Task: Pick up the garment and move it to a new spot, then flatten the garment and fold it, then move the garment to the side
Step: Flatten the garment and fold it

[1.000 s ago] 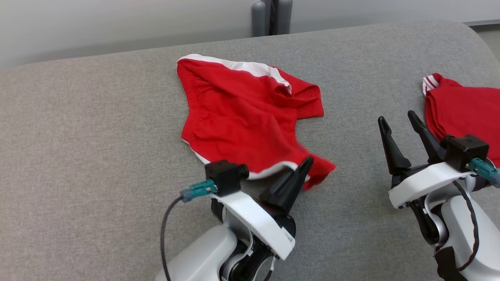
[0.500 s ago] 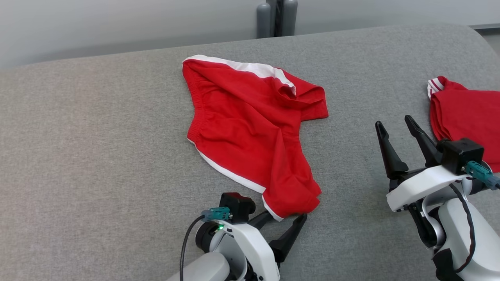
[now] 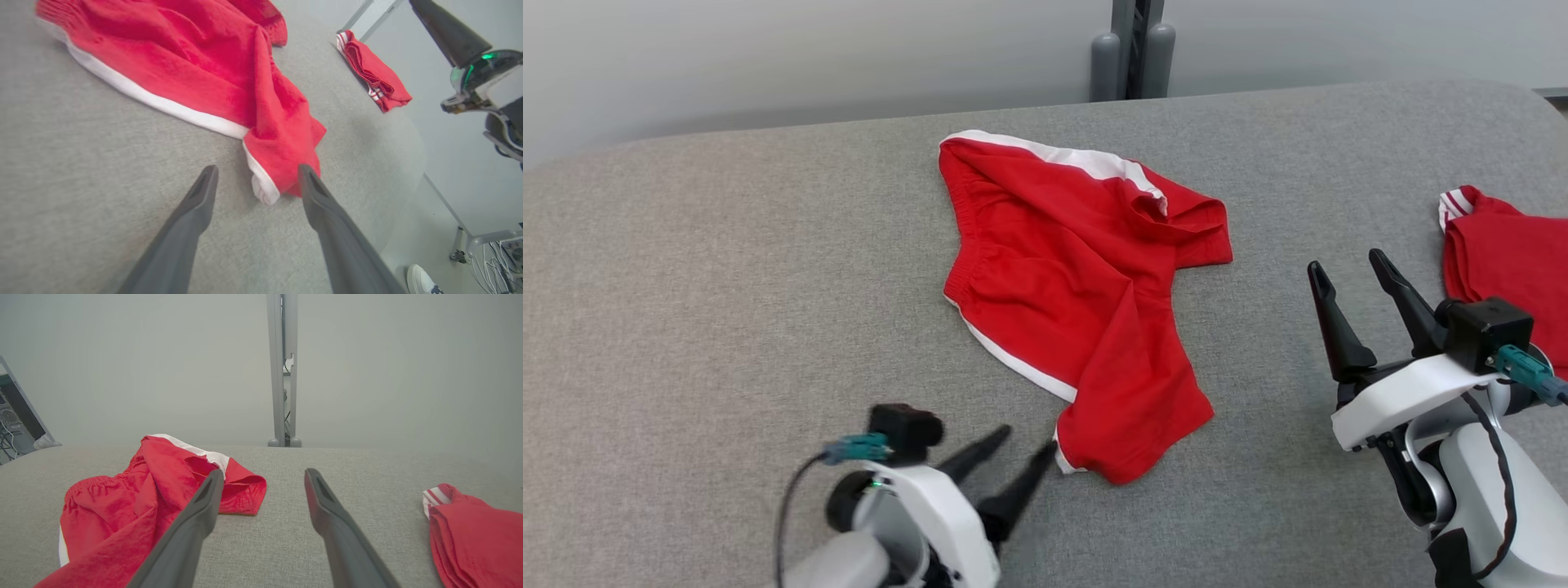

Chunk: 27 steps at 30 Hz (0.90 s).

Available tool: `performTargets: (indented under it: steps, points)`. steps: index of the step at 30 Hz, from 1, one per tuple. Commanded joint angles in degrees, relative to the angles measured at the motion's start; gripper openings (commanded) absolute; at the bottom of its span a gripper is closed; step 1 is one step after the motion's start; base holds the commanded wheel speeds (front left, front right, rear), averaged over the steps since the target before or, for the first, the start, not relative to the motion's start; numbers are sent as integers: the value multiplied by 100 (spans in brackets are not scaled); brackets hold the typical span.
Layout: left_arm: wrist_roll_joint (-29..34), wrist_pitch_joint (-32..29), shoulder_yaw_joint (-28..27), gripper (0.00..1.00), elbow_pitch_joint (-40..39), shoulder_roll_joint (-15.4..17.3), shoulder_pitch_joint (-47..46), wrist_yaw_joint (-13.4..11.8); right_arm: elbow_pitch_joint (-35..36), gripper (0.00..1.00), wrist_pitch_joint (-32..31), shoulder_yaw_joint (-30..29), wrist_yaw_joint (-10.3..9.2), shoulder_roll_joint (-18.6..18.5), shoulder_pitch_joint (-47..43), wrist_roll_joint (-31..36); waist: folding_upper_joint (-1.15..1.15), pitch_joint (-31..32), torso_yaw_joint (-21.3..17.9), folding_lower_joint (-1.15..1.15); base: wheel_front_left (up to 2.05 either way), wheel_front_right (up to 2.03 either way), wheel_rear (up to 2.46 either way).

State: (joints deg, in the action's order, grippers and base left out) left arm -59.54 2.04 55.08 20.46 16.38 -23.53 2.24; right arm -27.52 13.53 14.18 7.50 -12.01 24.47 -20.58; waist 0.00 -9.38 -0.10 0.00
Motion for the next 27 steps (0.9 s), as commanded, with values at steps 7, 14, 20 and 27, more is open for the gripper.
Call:
performTargets:
  steps: [7, 14, 20, 27]
  points:
    - [-99, 557, -755, 100, -454, 591, 113, -574, 66, 100, -10, 49, -2, 54, -111, 43, 0, 51, -15, 0, 0, 0, 0]
    - [388, 1220, -1259, 100, -380, 700, -91, -1096, 263, 100, 26, 160, -2, 107, -115, 185, 0, -146, -310, 0, 0, 0, 0]
    - [557, 1267, -1429, 100, 76, 560, -314, -1311, 512, 100, -18, 161, -2, 164, -121, 265, 0, -377, -533, 0, 0, 0, 0]
    - [651, 1224, -1439, 100, 912, 388, -769, -1382, 651, 100, -49, 175, -2, 227, -103, 317, 0, -586, -718, 0, 0, 0, 0]
